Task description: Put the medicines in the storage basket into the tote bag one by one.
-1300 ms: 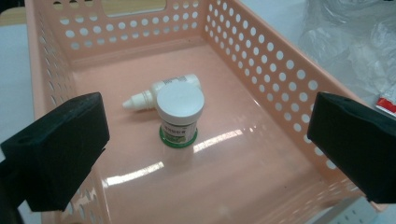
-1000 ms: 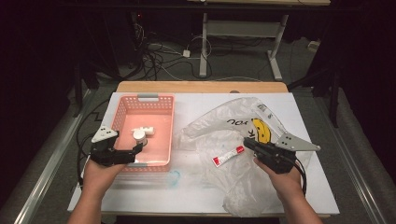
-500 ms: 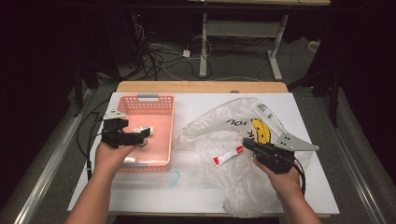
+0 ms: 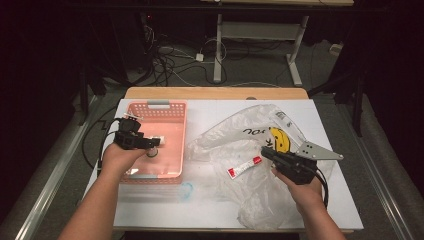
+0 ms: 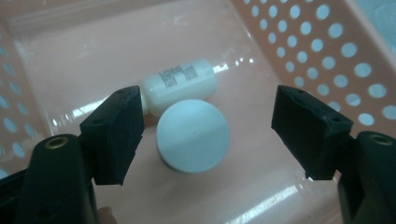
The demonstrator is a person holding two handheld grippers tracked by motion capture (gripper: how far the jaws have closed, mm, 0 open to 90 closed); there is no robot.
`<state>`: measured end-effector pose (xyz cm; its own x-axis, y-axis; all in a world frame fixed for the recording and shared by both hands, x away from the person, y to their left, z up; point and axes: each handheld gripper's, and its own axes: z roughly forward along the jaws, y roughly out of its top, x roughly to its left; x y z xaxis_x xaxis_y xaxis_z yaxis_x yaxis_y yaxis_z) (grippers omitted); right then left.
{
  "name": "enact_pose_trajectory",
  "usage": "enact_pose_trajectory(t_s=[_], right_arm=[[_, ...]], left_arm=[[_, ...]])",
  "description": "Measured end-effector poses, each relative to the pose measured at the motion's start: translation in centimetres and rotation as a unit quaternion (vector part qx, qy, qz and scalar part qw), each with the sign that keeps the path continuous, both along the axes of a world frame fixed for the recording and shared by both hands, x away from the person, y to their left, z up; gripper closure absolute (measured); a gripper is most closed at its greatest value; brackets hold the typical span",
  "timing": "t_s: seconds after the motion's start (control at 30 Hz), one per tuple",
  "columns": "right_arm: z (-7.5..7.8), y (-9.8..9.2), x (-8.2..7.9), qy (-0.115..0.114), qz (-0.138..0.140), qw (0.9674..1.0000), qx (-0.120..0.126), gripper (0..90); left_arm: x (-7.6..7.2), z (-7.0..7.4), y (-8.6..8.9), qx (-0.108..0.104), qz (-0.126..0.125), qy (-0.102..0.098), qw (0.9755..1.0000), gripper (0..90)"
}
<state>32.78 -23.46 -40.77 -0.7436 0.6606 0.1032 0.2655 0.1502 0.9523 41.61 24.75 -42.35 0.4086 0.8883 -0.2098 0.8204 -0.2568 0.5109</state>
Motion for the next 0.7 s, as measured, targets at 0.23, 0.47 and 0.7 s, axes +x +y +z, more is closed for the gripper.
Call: enact_pose_trajectory(t_s=[0.23,0.47,0.7], right_arm=[[0.2,0.1,-0.2,-0.006,0.002,1.0000,-0.003,90.0],[0.1,0.1,-0.1,-0.002,0.004,1.0000,-0.004,90.0],[0.0,0.2,0.0,0.000,0.004,1.0000,-0.005,90.0]], left_arm=[[0.3,-0.8,-0.3,0.033,-0.004,0.033,0.9989,35.4],[1.1,-1.7,-1.1,0.070,-0.001,0.062,0.9956,45.8],[1.1,-1.7,-1.1,0.073,-0.002,0.059,0.9956,48.8]])
